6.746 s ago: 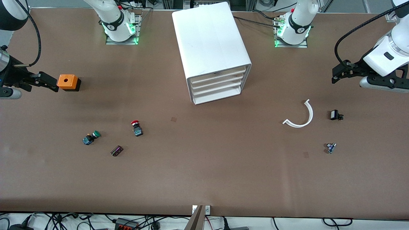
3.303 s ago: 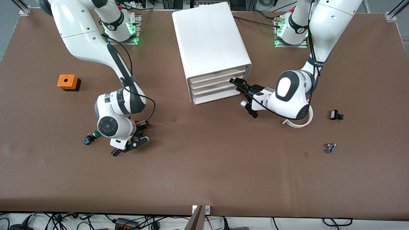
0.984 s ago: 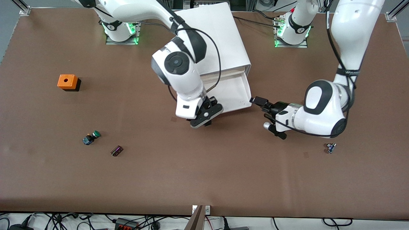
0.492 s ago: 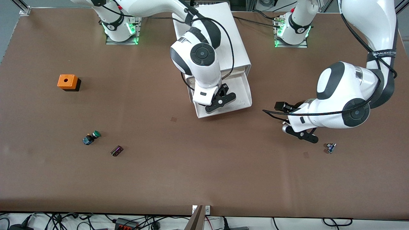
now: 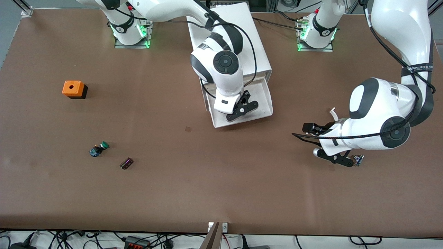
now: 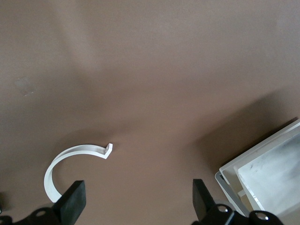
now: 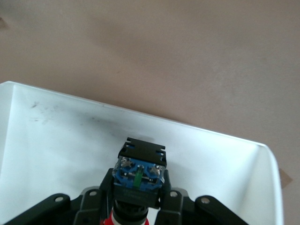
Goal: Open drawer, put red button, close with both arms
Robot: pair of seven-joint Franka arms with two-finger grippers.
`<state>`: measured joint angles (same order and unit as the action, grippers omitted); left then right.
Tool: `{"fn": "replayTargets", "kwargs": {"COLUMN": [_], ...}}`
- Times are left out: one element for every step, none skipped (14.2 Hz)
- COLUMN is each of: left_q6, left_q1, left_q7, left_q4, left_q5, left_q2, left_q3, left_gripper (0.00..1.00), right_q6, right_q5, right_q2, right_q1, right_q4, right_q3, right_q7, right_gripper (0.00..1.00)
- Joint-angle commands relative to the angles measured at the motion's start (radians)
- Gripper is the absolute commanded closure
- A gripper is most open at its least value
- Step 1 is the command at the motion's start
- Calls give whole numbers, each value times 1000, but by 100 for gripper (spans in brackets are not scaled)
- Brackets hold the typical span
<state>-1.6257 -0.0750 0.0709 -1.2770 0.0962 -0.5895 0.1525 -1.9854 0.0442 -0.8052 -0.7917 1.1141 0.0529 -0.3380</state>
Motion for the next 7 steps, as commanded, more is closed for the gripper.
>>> {"fn": "replayTargets", "kwargs": {"left_q6": [12,12,12,10,10,10,10], "left_q1": [-8,-9,-9,-11,-11,-12,-12], "left_q7": [-60,-68,-72,-74,-74,-74,-74], "left_q4": [38,38,36,34,33,33,33], "left_q5": [-27,-29,-29,-29,-29,-33,-41], "left_q2": [-13,-12,-12,-12,-12,-12,-12], "left_q3": [4,4,4,4,4,2,4], "left_gripper": [0,0,0,0,0,0,0], "right_q6": [8,7,7,4,2,3,8], "right_q5": [20,20,20,19,19,19,20], "right_q2": [-28,-31,-32,-32,-32,-31,-29], "right_q1": [-14,-21,-24,-26,-24,-24,-20], "right_q4": [-46,-48,-48,-48,-51,-56,-69], "right_q3": [7,7,5,5,4,-1,1], "right_q7": [-38,-55,-58,-58,-58,-58,-62], "right_gripper": [100,100,100,82,1,0,0]}}
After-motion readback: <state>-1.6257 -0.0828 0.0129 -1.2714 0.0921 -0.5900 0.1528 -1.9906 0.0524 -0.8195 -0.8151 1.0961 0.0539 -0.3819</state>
